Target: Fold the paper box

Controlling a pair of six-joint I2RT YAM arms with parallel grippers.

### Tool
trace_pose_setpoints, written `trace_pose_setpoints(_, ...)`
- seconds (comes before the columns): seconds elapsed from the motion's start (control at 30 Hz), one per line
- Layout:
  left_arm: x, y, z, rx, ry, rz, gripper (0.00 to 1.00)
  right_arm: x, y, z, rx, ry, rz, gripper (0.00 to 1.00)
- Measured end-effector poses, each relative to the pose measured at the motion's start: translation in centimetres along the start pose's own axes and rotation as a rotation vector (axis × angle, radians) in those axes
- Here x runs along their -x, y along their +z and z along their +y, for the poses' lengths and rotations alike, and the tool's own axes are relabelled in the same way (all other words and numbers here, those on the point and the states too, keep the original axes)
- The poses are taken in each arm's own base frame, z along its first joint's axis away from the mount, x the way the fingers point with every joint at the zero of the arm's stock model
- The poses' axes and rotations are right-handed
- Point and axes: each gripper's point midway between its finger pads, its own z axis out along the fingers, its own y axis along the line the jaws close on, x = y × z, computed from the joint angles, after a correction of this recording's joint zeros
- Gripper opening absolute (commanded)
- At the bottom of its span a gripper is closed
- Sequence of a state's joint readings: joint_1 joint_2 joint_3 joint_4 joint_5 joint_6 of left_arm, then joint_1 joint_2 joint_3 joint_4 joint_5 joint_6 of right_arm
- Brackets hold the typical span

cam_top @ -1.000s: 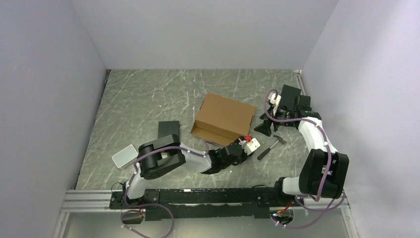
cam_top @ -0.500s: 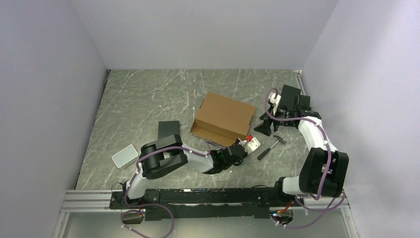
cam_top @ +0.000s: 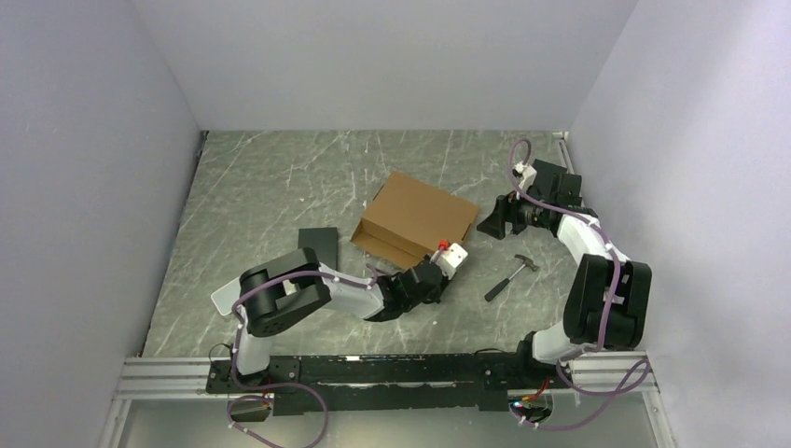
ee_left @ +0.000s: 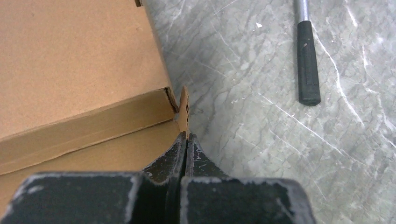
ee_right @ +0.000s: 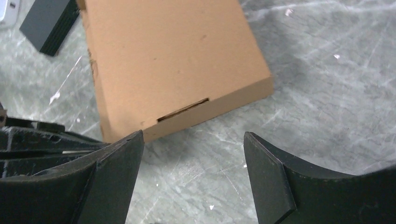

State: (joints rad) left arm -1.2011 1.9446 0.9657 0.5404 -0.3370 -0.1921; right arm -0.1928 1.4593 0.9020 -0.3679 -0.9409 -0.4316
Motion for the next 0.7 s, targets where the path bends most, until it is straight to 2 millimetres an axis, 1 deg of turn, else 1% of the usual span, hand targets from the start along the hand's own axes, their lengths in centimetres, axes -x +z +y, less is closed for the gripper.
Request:
trace_pose_setpoints(0.13,-0.2,-0.3,0.3,-0.014,-0.061,0.005,0.0,-0.3,1.1,-1.3,-0.041,0.1,0.002,0.84)
trace_pose_setpoints(0.33,-0.3,-0.7,0.5,-0.03,-0.117,0.004,0.0,-0.1,3.5,-2.0,-0.054,0.18,0.018,0.84)
trace_pose_setpoints(0.5,-0.5,-1.1,0.7,-0.038,-0.151,0.001,0.0,0.5,5.9,-4.0,-0.072,0.246,0.039,0.84)
trace_pose_setpoints(0.57,-0.6,-1.2,0.7,-0.042,-0.161,0.0,0.0,0.3,6.5,-4.9,-0.086,0.277,0.048,0.82)
trace_pose_setpoints(0.7,-0.7,-1.3,0.8,-0.047,-0.18,-0.006,0.0,-0.5,7.5,-5.6,-0.094,0.318,0.076,0.77)
